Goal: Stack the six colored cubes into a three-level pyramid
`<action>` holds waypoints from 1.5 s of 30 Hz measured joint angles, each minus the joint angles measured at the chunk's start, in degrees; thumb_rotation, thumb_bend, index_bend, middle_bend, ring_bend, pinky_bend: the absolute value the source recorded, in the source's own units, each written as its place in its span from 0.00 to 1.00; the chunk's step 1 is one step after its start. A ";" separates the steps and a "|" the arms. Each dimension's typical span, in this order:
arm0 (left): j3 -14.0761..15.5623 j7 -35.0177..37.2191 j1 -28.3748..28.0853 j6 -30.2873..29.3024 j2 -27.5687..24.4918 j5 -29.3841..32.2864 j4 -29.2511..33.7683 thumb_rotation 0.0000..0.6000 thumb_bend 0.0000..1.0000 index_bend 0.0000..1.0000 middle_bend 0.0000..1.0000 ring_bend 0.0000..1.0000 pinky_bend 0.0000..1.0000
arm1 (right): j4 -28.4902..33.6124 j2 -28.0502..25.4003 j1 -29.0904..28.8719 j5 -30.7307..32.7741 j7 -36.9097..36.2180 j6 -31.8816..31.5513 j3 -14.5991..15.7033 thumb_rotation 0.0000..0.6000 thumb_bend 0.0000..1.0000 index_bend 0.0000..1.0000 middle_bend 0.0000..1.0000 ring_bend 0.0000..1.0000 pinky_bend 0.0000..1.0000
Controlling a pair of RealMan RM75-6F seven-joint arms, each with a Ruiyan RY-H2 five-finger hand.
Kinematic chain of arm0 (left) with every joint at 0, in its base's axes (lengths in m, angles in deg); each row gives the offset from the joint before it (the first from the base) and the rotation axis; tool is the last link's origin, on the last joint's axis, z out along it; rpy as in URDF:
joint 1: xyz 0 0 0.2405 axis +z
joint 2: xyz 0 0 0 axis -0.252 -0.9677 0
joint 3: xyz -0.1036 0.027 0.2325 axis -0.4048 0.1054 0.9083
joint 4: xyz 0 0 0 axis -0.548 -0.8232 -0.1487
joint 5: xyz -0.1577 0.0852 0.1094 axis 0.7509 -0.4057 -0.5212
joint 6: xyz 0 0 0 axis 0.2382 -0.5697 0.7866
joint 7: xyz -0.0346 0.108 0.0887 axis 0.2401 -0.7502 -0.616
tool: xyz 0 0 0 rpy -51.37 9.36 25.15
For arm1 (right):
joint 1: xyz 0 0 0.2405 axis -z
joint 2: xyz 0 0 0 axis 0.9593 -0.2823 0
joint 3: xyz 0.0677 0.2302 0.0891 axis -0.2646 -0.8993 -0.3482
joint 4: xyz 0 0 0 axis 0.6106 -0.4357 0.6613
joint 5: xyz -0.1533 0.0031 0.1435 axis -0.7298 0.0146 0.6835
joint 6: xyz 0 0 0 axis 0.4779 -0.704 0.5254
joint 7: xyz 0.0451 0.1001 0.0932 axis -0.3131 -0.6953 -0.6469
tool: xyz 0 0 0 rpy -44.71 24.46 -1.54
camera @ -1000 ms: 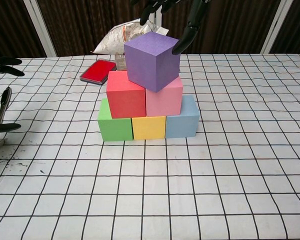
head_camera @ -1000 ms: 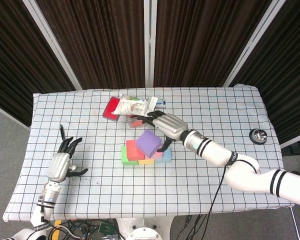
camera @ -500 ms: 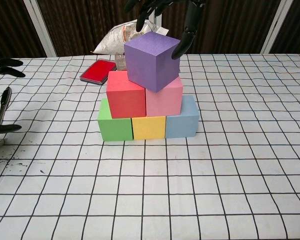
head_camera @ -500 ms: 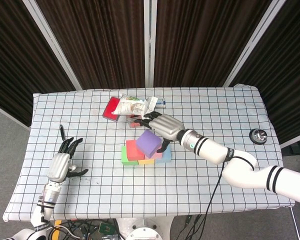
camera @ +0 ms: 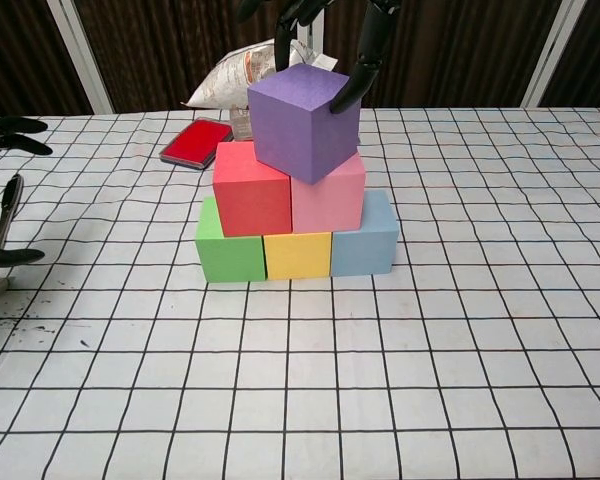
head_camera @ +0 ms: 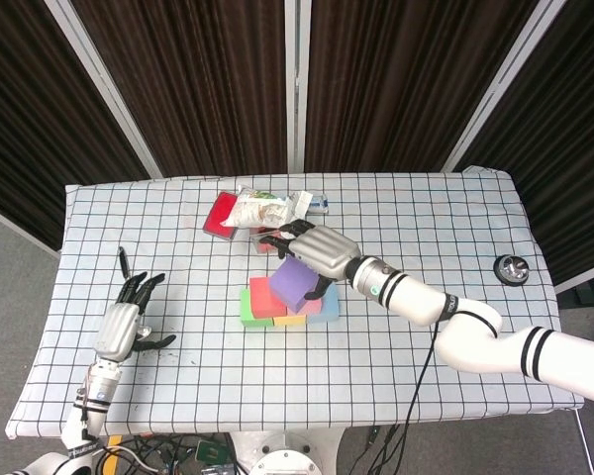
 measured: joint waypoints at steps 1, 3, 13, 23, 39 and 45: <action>0.00 0.02 0.00 0.02 0.00 0.02 0.00 1.00 0.00 0.09 0.13 0.00 0.01 | 0.02 0.08 -0.06 0.25 0.21 -0.31 0.13 1.00 0.08 0.00 0.31 0.00 0.00; 0.03 0.00 -0.01 0.07 0.01 0.02 -0.05 1.00 0.00 0.09 0.13 0.00 0.01 | 0.08 0.25 -0.20 0.80 0.68 -1.00 0.39 1.00 0.09 0.00 0.33 0.00 0.00; -0.04 0.33 -0.05 -0.03 -0.17 -0.06 0.13 1.00 0.00 0.09 0.13 0.00 0.01 | 0.87 0.35 -0.40 3.18 1.94 -3.85 1.09 1.00 0.14 0.00 0.42 0.02 0.00; -0.04 0.53 -0.20 0.37 -0.04 0.11 -0.04 1.00 0.00 0.09 0.13 0.00 0.01 | 3.33 0.81 1.35 6.33 4.05 -11.60 0.91 1.00 0.12 0.00 0.50 0.06 0.00; 0.11 1.01 -0.35 0.60 0.13 0.00 -0.68 1.00 0.00 0.09 0.13 0.00 0.01 | 20.15 2.36 0.51 32.06 31.55 -34.18 4.31 1.00 0.13 0.00 0.54 0.09 0.00; 0.19 1.44 -0.32 0.59 0.17 -0.03 -0.91 1.00 0.00 0.09 0.13 0.00 0.01 | 23.60 6.23 -1.07 39.52 39.07 -43.14 4.27 1.00 0.14 0.00 0.54 0.10 0.00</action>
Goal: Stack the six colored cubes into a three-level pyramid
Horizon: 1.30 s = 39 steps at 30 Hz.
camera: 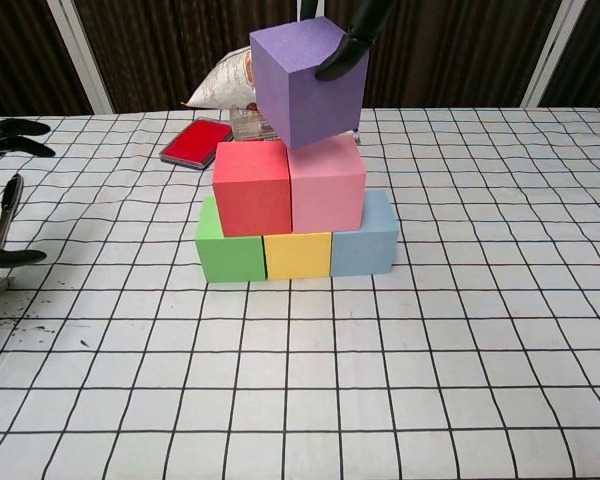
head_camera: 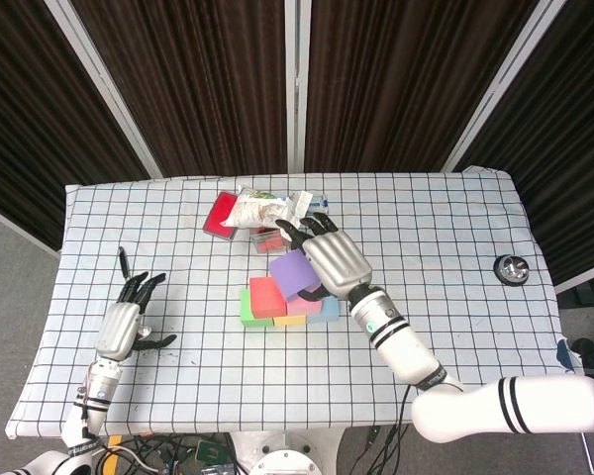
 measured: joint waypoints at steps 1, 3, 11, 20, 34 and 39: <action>0.02 0.07 0.03 -0.04 0.00 0.00 -0.03 1.00 0.00 0.09 0.13 0.00 0.01 | 0.19 0.54 -0.26 0.98 0.69 -0.54 -0.11 1.00 0.14 0.00 0.54 0.10 0.00; 0.02 0.23 0.10 -0.08 0.02 0.06 -0.16 1.00 0.00 0.09 0.13 0.00 0.01 | 0.49 1.61 -0.81 2.95 1.88 -1.23 -0.48 1.00 0.14 0.00 0.54 0.10 0.00; 0.02 0.86 0.21 -0.12 0.15 0.15 -0.73 1.00 0.00 0.09 0.13 0.00 0.01 | 0.16 4.27 -1.59 4.75 3.90 -2.71 -1.75 1.00 0.14 0.00 0.52 0.10 0.00; 0.01 1.44 0.32 -0.27 0.17 0.12 -1.10 1.00 0.00 0.09 0.13 0.00 0.01 | -1.07 5.50 -1.57 5.18 4.62 -2.01 -2.19 1.00 0.12 0.00 0.47 0.10 0.00; 0.01 1.84 0.38 -0.08 0.21 0.29 -1.40 1.00 0.00 0.09 0.13 0.00 0.01 | -1.88 6.03 -1.61 6.79 5.34 -0.66 -2.74 1.00 0.11 0.00 0.37 0.09 0.00; -0.03 2.27 0.38 0.09 0.28 0.44 -1.87 1.00 0.00 0.09 0.13 0.00 0.01 | -1.91 5.77 -1.67 7.55 5.29 0.06 -3.12 1.00 0.10 0.00 0.33 0.08 0.00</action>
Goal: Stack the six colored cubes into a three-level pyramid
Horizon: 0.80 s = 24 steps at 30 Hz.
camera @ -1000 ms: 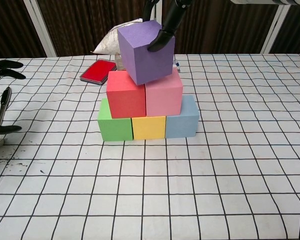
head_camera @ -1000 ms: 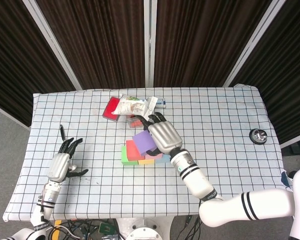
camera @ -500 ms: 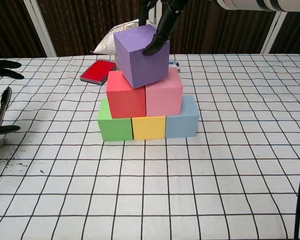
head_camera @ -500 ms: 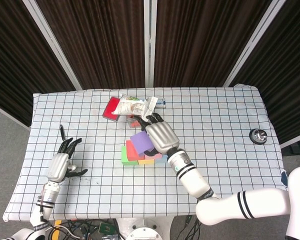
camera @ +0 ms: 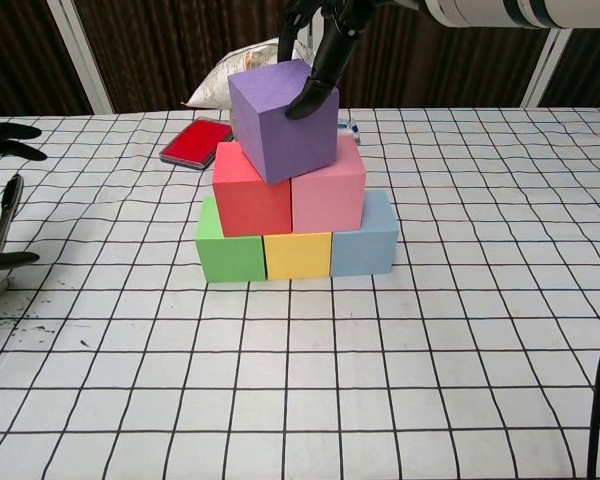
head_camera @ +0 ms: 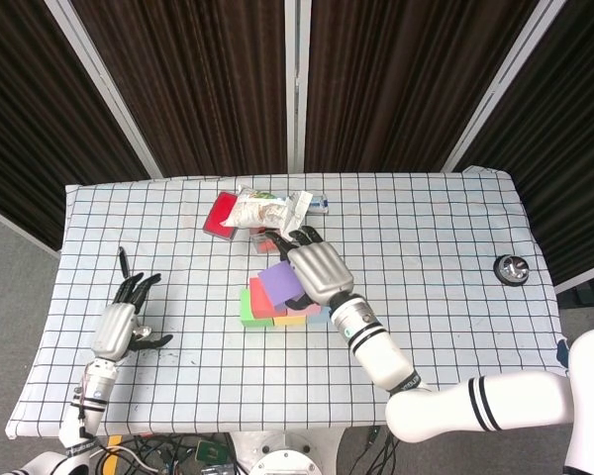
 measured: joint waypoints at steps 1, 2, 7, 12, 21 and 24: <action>-0.01 0.02 0.01 -0.03 -0.01 -0.01 -0.03 1.00 0.00 0.09 0.13 0.00 0.01 | 0.02 -0.06 0.05 0.03 -0.08 0.05 -0.04 1.00 0.09 0.00 0.33 0.08 0.00; -0.02 0.04 0.02 -0.06 -0.02 -0.03 -0.04 1.00 0.00 0.09 0.13 0.00 0.01 | -0.01 -0.09 0.10 0.04 -0.16 0.07 -0.07 1.00 0.09 0.00 0.32 0.07 0.00; -0.07 0.01 -0.01 -0.14 -0.10 -0.10 0.05 1.00 0.00 0.09 0.13 0.00 0.01 | 0.07 -0.59 0.18 0.36 -0.38 1.18 -0.07 1.00 0.07 0.00 0.29 0.05 0.00; -0.10 -0.11 -0.03 -0.10 -0.16 -0.07 0.24 1.00 0.00 0.09 0.13 0.00 0.01 | 0.25 -1.02 0.24 0.47 -0.91 1.81 -0.23 1.00 0.06 0.00 0.28 0.05 0.00; -0.15 0.10 0.02 -0.20 -0.35 -0.07 0.30 1.00 0.00 0.09 0.13 0.00 0.01 | 1.39 -3.27 1.14 -0.38 -4.14 4.47 -1.61 1.00 0.01 0.00 0.18 0.00 0.00; -0.08 0.09 -0.01 -0.14 -0.46 -0.16 0.45 1.00 0.00 0.09 0.13 0.00 0.01 | 1.56 -6.09 2.06 -1.80 -7.04 8.77 -2.58 1.00 0.00 0.00 0.13 0.00 0.00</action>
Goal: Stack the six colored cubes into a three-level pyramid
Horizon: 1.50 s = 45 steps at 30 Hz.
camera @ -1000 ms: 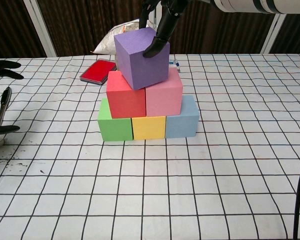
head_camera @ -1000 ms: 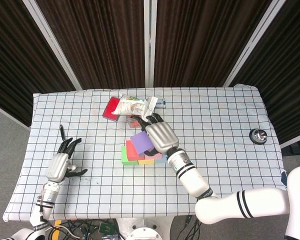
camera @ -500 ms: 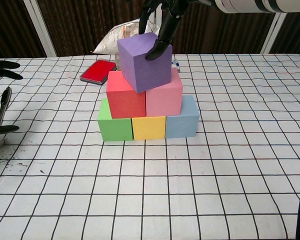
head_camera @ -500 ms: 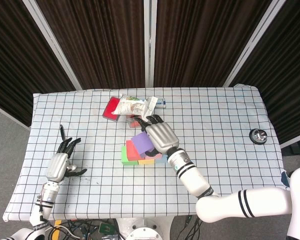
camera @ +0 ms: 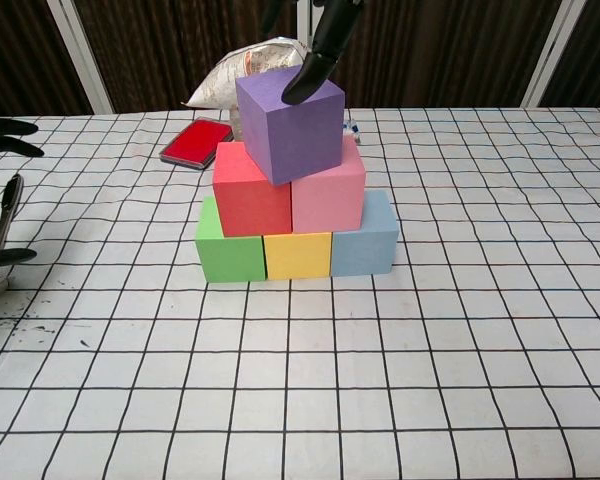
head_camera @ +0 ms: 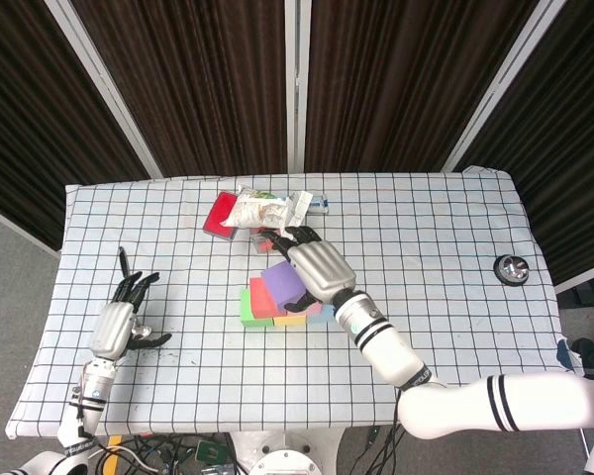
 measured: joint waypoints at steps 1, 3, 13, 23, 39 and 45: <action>0.02 -0.01 -0.02 0.03 -0.01 -0.02 0.06 1.00 0.00 0.09 0.13 0.00 0.01 | -0.10 -0.99 0.36 -0.64 -1.10 1.64 -0.31 1.00 0.00 0.00 0.13 0.00 0.00; 0.05 -0.13 -0.10 0.13 0.00 -0.09 0.18 1.00 0.00 0.09 0.13 0.00 0.01 | -0.66 -3.33 1.25 -2.45 -3.82 6.02 -0.97 1.00 0.00 0.00 0.11 0.00 0.00; 0.29 -1.38 -0.52 0.75 0.41 -0.28 0.62 1.00 0.00 0.09 0.13 0.00 0.01 | -11.09 -9.85 6.07 -22.12 -18.05 28.56 -3.14 1.00 0.00 0.00 0.11 0.00 0.00; 0.44 -1.27 -0.38 0.45 0.41 -0.44 0.47 1.00 0.00 0.09 0.13 0.00 0.01 | -17.95 -8.64 7.51 -34.00 -26.78 33.24 -3.11 1.00 0.00 0.00 0.12 0.00 0.00; 0.52 -0.64 -0.31 0.44 0.42 -0.43 0.04 1.00 0.00 0.09 0.13 0.00 0.01 | -19.86 -5.24 5.59 -41.41 -31.79 32.68 -0.16 1.00 0.00 0.00 0.17 0.00 0.00; 0.46 -0.52 -0.21 0.22 0.22 -0.42 0.14 1.00 0.00 0.09 0.13 0.00 0.01 | -20.48 -4.45 4.80 -42.40 -33.14 32.01 0.46 1.00 0.00 0.00 0.19 0.00 0.00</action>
